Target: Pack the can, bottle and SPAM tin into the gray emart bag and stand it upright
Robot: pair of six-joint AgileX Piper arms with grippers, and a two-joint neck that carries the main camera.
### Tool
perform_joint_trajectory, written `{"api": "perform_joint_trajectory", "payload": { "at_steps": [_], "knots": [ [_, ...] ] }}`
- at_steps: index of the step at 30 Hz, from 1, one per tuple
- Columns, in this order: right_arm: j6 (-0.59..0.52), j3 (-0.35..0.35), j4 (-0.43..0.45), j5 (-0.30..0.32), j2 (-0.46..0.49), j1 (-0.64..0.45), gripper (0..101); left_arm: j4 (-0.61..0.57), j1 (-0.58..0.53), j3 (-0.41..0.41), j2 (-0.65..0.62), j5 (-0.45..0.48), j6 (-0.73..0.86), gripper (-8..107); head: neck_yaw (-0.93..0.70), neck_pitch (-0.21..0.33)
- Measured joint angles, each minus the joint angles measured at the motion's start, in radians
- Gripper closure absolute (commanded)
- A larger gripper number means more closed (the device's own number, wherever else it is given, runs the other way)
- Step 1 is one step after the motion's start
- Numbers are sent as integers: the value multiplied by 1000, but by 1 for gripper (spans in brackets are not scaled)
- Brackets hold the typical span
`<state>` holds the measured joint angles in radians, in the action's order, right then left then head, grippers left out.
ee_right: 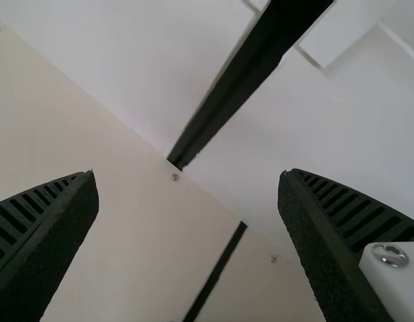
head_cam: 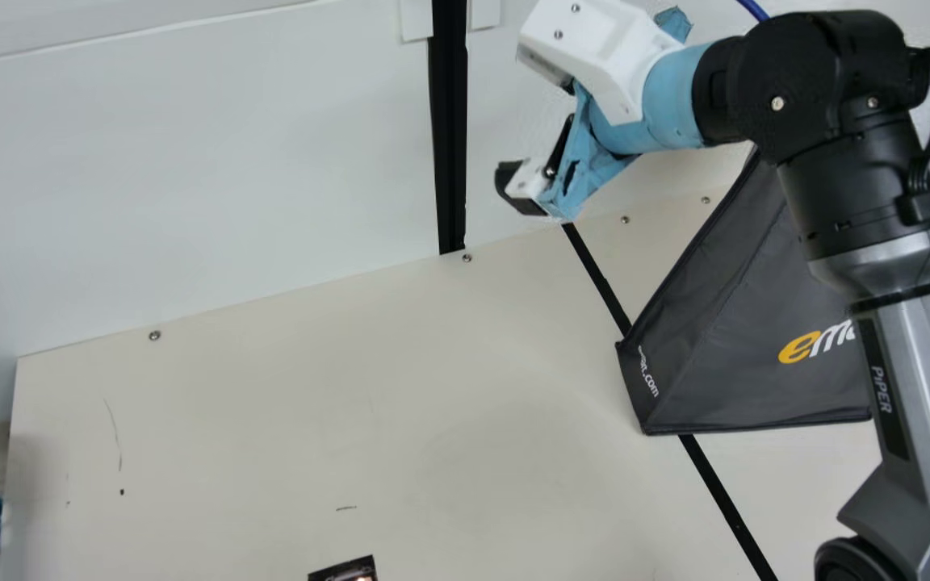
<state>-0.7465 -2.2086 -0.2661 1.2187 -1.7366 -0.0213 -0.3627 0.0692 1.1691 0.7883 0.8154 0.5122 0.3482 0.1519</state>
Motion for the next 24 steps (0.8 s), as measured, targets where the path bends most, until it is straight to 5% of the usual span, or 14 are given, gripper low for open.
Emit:
{"api": "perform_joint_trajectory", "payload": {
  "at_steps": [13,24],
  "knots": [
    [188,-68,-114,-6,-16,3,6,0,0,0,0,0,0,9,0,0],
    [332,195,-41,-198,133,109,6,0,0,0,0,0,0,9,-2,0]
  ]
}}
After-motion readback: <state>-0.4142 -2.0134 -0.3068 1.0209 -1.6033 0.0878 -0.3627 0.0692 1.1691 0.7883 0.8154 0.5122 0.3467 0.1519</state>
